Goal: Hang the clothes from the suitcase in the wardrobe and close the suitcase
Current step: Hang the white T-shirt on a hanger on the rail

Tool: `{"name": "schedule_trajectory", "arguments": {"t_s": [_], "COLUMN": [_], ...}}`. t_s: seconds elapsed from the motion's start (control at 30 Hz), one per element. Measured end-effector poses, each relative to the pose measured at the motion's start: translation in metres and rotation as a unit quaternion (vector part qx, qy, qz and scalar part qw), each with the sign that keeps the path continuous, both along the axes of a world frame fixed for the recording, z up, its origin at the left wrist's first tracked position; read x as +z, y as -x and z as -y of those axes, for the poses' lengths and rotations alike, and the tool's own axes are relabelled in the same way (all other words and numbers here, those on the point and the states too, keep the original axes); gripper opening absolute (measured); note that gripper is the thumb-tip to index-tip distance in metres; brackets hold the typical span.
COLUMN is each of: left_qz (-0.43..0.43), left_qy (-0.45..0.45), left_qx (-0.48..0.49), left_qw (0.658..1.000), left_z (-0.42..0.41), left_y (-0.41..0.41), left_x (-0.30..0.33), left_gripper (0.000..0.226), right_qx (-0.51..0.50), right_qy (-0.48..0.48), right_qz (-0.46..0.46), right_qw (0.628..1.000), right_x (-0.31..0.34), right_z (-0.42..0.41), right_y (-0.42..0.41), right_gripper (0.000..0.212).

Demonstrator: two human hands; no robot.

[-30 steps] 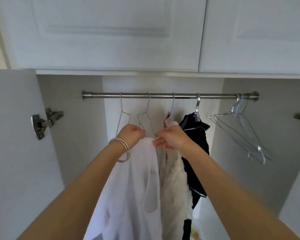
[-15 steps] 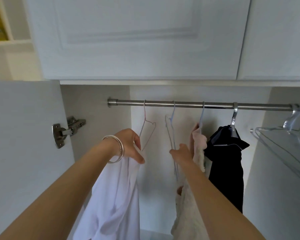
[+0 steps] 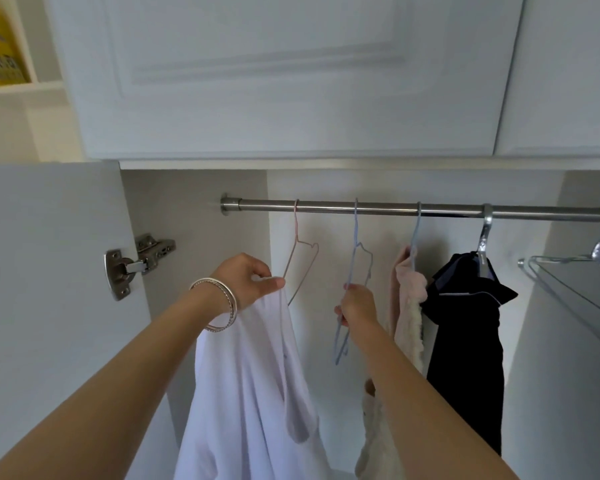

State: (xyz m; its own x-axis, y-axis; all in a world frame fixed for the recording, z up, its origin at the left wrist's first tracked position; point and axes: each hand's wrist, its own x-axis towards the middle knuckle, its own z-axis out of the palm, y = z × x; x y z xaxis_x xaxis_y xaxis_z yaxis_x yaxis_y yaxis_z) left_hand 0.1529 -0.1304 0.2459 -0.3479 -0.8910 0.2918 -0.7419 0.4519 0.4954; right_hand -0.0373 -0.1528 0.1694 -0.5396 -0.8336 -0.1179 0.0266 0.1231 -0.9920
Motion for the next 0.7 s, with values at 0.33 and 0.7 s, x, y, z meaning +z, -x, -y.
{"name": "schedule_trajectory", "arguments": {"t_s": [0.33,0.7], "left_qz": [0.014,0.058], "left_qy": [-0.034,-0.052], "left_qx": [0.017,0.023], "left_qw": [0.999,0.997], "left_z": [-0.006,-0.024], "left_y": [0.006,0.004], "left_x": [-0.001,0.000], "left_gripper": [0.048,0.024], "right_qx": [-0.064,-0.078], "right_qy": [0.050,-0.009], "right_qz": [-0.193,-0.171], "right_qw": [0.978,0.982], "right_x": [0.007,-0.004], "right_z": [-0.023,-0.060], "right_y": [0.012,0.026], "right_gripper": [0.035,0.031]}}
